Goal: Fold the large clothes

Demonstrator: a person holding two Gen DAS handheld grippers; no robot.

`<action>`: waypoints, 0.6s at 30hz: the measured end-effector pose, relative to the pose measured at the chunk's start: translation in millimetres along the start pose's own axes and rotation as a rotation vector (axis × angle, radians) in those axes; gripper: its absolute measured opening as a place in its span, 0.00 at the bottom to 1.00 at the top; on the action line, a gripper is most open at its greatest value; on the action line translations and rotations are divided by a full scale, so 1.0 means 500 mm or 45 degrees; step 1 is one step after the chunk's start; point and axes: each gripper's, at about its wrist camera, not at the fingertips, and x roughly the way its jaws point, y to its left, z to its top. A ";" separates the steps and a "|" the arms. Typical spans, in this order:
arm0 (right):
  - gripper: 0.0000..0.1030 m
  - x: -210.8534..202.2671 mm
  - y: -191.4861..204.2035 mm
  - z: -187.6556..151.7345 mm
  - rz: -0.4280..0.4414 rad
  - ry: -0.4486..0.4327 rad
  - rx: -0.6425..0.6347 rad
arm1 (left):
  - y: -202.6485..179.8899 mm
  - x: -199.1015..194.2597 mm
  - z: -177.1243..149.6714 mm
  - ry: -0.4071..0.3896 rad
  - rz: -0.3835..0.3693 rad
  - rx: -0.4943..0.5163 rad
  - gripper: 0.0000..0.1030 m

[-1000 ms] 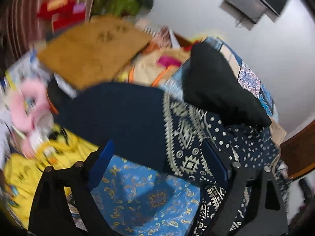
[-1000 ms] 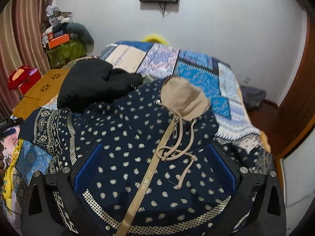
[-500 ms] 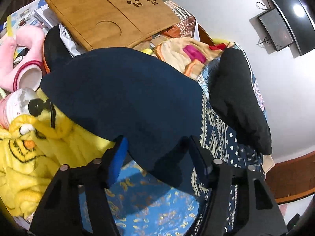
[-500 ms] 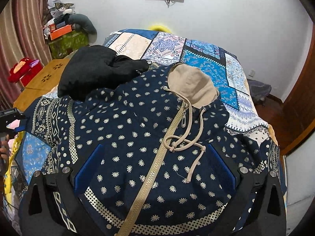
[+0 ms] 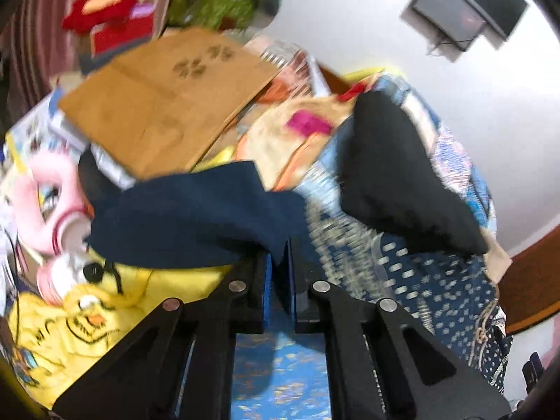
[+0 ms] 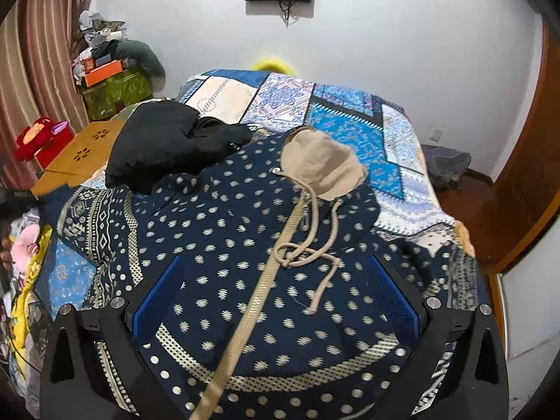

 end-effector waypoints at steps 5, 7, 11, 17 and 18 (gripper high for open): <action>0.99 -0.015 -0.024 -0.003 -0.016 -0.003 0.017 | -0.122 -0.070 0.023 -0.145 -0.069 0.167 0.06; 0.99 -0.019 -0.033 -0.006 -0.021 -0.001 0.026 | -0.185 -0.100 0.022 -0.197 -0.111 0.255 0.06; 0.99 -0.022 -0.057 -0.016 -0.037 0.002 0.040 | -0.310 -0.132 0.006 -0.245 -0.206 0.417 0.06; 0.99 -0.029 -0.094 -0.037 -0.055 0.014 0.057 | -0.480 -0.108 -0.063 -0.160 -0.320 0.656 0.06; 0.99 -0.031 -0.099 -0.040 -0.060 0.016 0.055 | -0.499 -0.098 -0.081 -0.133 -0.326 0.688 0.06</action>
